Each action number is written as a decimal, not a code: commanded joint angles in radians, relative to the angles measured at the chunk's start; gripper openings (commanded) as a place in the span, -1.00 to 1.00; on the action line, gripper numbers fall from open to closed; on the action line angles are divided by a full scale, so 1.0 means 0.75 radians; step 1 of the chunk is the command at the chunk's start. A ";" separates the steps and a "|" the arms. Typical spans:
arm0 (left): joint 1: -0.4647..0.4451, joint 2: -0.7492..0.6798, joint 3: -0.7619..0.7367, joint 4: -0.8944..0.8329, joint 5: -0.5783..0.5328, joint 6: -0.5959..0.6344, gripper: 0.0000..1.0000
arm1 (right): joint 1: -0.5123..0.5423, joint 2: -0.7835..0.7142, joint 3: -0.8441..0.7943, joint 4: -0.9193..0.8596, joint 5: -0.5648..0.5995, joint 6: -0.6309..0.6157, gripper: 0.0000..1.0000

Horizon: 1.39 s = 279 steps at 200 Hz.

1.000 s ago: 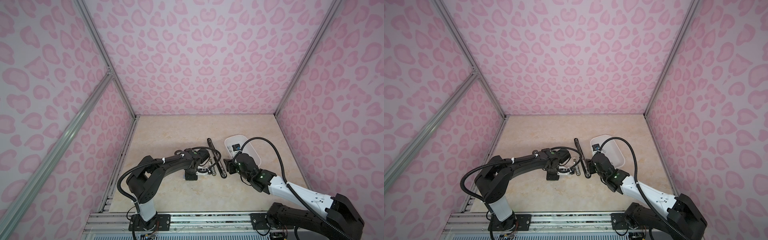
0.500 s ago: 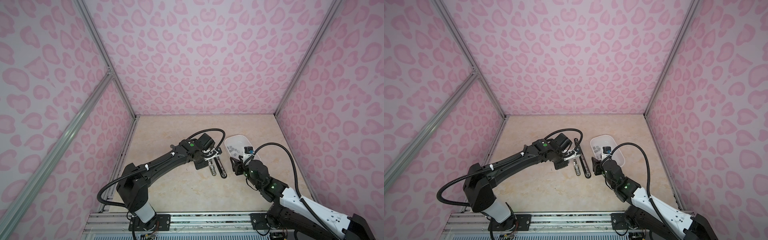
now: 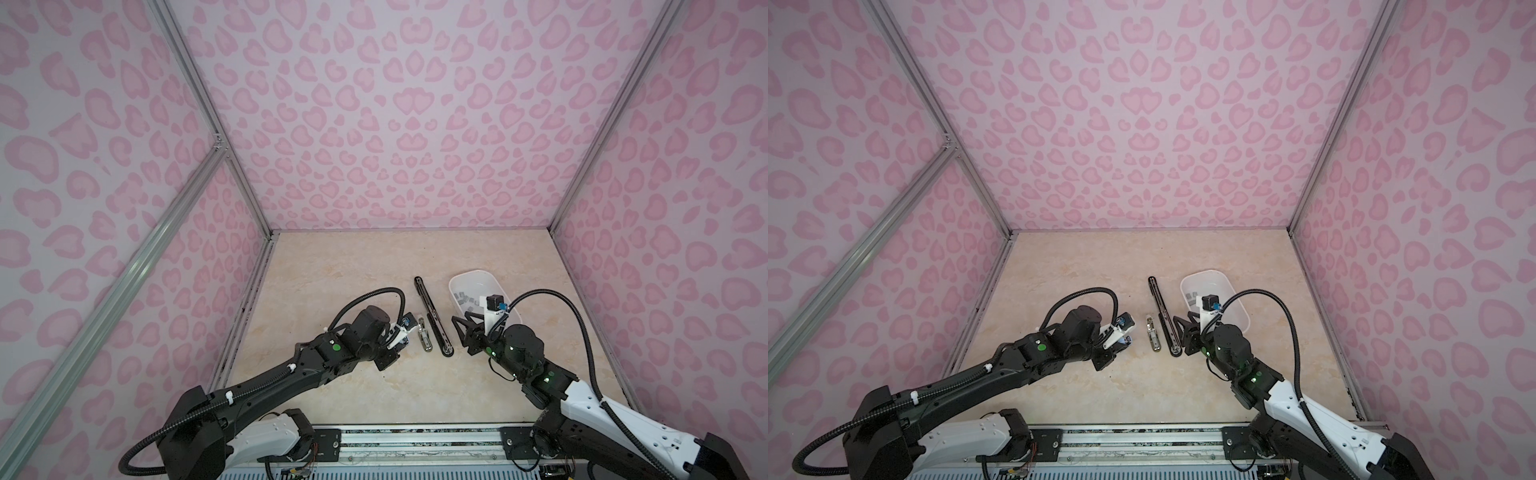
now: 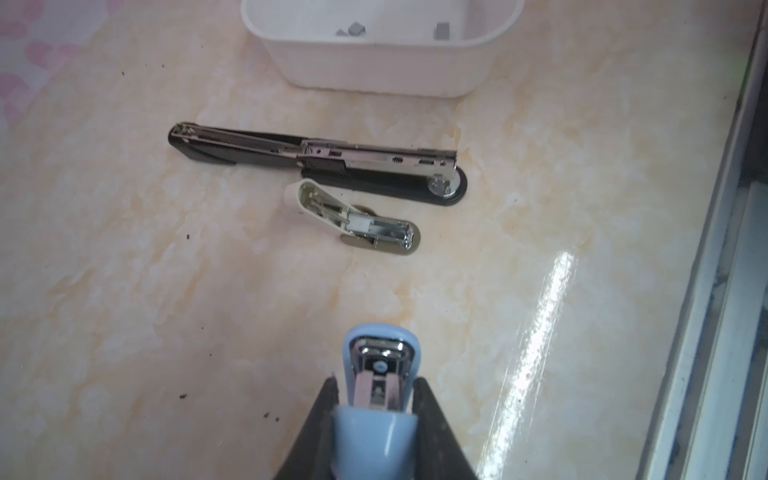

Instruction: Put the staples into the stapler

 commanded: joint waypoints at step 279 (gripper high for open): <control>-0.113 -0.129 -0.100 0.357 0.031 0.038 -0.92 | 0.186 0.538 0.269 -0.054 -0.111 -0.030 -0.44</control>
